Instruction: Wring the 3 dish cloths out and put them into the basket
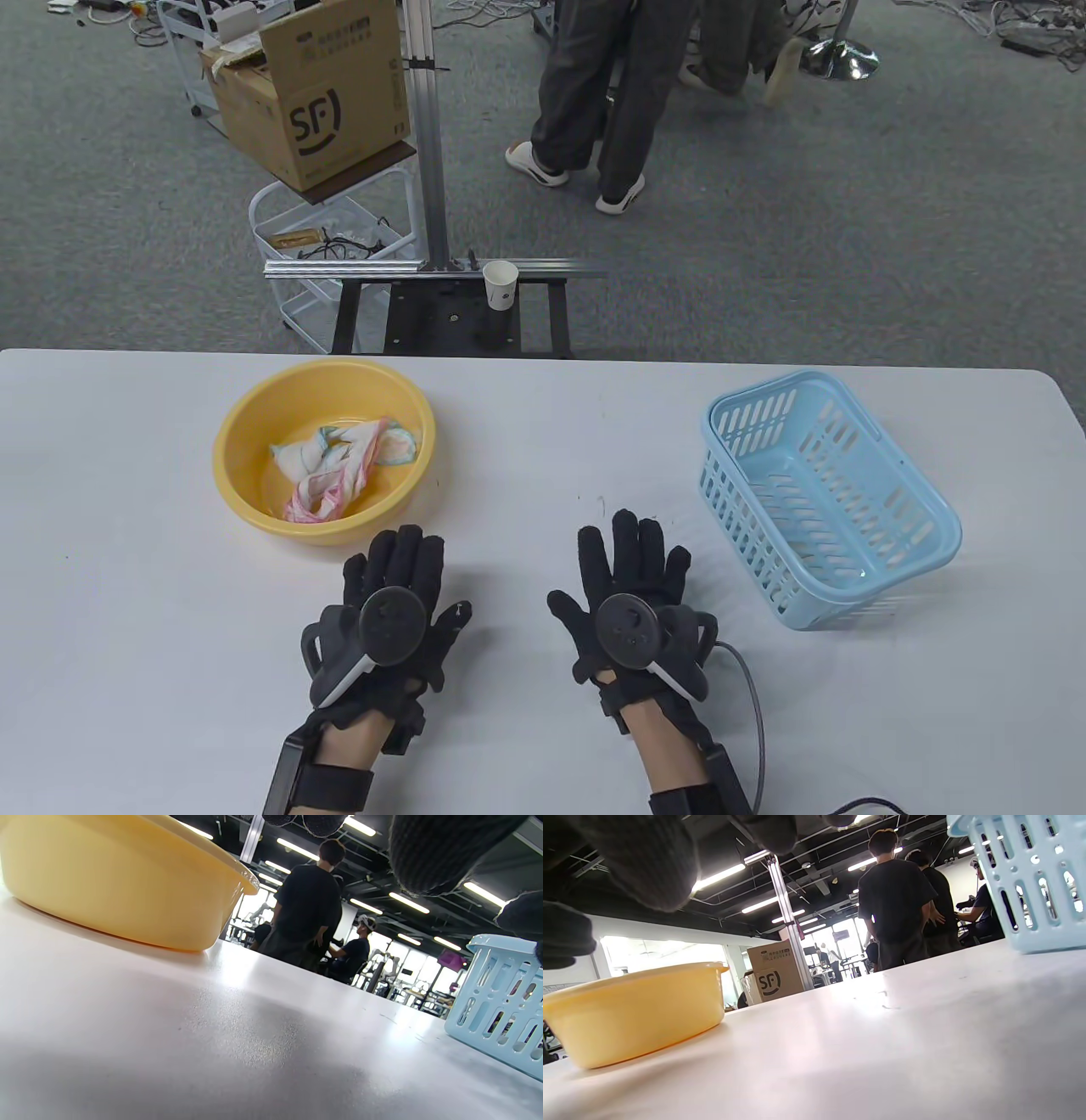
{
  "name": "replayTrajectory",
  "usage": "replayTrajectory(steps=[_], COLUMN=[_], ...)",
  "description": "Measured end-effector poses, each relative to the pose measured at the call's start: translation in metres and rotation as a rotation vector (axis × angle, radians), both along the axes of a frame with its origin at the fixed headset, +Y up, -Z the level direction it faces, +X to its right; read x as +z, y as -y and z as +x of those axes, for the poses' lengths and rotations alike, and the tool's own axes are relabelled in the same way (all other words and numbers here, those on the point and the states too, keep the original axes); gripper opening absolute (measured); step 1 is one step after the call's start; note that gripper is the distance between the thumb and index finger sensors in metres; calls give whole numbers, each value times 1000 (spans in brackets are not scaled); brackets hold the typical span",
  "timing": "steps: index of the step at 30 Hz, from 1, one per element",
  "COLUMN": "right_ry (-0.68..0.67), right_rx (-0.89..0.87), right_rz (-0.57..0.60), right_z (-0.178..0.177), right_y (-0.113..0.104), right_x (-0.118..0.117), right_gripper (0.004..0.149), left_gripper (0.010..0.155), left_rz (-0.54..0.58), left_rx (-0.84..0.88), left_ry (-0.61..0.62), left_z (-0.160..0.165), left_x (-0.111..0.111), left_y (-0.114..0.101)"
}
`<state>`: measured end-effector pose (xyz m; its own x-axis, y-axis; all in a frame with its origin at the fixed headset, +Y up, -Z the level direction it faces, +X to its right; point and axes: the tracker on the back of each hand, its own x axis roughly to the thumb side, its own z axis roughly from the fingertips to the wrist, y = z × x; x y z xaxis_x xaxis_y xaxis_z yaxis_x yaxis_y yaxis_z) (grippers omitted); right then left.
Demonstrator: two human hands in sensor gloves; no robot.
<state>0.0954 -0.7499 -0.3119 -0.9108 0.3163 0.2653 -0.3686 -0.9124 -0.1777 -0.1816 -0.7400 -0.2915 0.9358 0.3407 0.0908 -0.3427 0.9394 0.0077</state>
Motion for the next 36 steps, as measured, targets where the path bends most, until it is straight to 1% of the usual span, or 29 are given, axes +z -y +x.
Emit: replayTrajectory(steps=[6, 11, 15, 17, 20, 23, 25, 28, 33, 36], right_ry=[-22, -37, -51, -53, -51, -47, -47, -51, -57, -57], right_rx=[-1, -13, -27, -43, -64, -79, -86, -99, -115, -121], right_rz=[-31, -44, -38, -40, -39, -51, -54, -54, -52, -53], right_z=[1, 0, -2, -1, 0, 3, 3, 3, 3, 4], right_y=[7, 9, 8, 8, 7, 9, 9, 9, 10, 10], right_x=[5, 7, 8, 8, 8, 8, 8, 8, 8, 8], right_gripper=[82, 83, 83, 83, 83, 83, 82, 82, 82, 81], left_gripper=[93, 99, 98, 97, 95, 95, 93, 97, 96, 94], left_rz=[-25, -61, -60, -51, -37, 1, -15, -80, -114, -175], left_rx=[-35, -38, -19, -9, 17, 62, 90, 78, 121, 120], left_ry=[-5, -10, -25, -36, -51, -74, -89, -113, -184, -240], left_z=[2, 4, 2, 0, -3, -6, -8, -19, -50, -70], left_x=[0, 2, 3, 3, 3, 0, -8, -26, -55, -74], left_y=[4, 4, 4, 1, -9, -28, -39, -55, -85, -94])
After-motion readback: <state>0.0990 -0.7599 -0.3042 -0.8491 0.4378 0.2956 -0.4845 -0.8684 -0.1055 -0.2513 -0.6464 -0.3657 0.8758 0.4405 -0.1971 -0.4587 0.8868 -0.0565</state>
